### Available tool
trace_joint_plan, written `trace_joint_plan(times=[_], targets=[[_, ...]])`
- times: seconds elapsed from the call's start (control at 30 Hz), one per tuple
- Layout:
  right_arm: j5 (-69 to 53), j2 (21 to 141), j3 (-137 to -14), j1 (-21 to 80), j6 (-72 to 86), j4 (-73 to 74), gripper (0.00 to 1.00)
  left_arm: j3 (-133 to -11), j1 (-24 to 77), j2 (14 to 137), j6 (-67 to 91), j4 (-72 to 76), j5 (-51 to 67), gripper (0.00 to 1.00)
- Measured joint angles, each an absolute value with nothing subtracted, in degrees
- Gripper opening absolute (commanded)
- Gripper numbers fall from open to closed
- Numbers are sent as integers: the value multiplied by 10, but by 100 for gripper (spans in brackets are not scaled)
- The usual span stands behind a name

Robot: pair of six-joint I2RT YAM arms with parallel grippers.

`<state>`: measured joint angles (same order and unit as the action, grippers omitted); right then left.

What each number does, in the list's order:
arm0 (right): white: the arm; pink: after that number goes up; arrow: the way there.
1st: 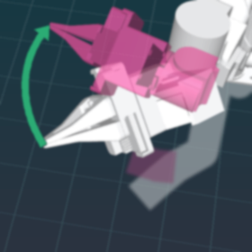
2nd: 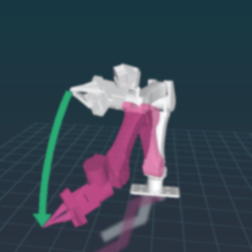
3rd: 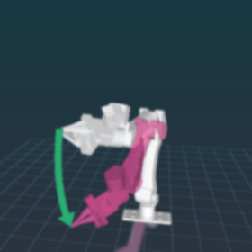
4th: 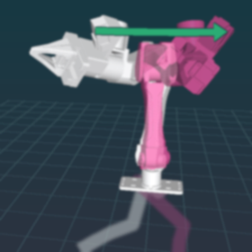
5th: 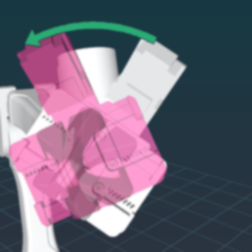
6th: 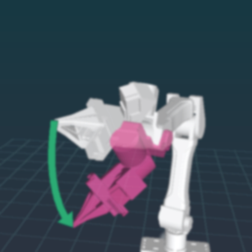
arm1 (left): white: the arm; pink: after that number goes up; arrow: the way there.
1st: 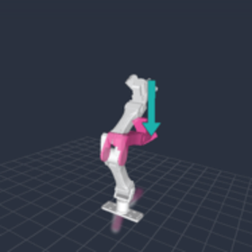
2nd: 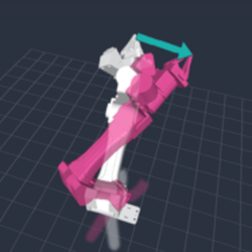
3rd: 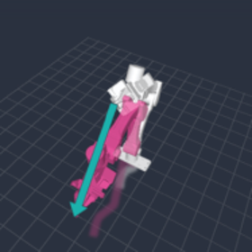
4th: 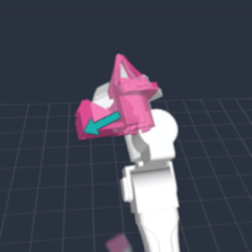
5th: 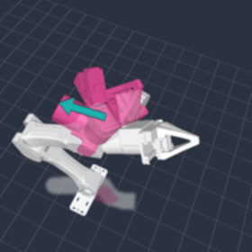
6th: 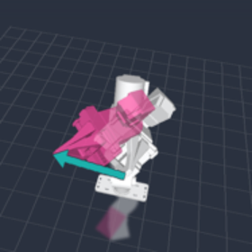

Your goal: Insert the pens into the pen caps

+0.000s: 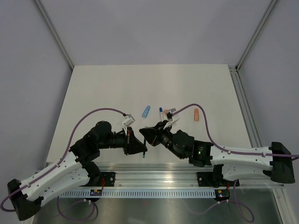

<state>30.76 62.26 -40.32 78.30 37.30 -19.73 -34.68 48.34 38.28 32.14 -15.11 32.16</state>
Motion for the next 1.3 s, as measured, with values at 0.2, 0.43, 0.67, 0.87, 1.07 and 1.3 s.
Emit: trace_joint_plan(times=[0.2,0.43,0.67,0.87,1.07,1.3], targets=[[219,679,-420,688,378,-120,0,-285,465,349,353,-71,271,70],[153,727,-429,570,367,-83,0,-250,464,254,367,-98,216,87],[112,840,-451,505,357,-98,0,-227,464,213,387,-159,107,87],[93,933,-482,502,353,-103,0,-197,464,201,422,-195,-3,88],[95,984,-497,499,352,-117,1,-171,464,178,453,-212,-93,91],[118,1004,-498,498,352,-116,23,-151,464,181,509,-243,-197,93]])
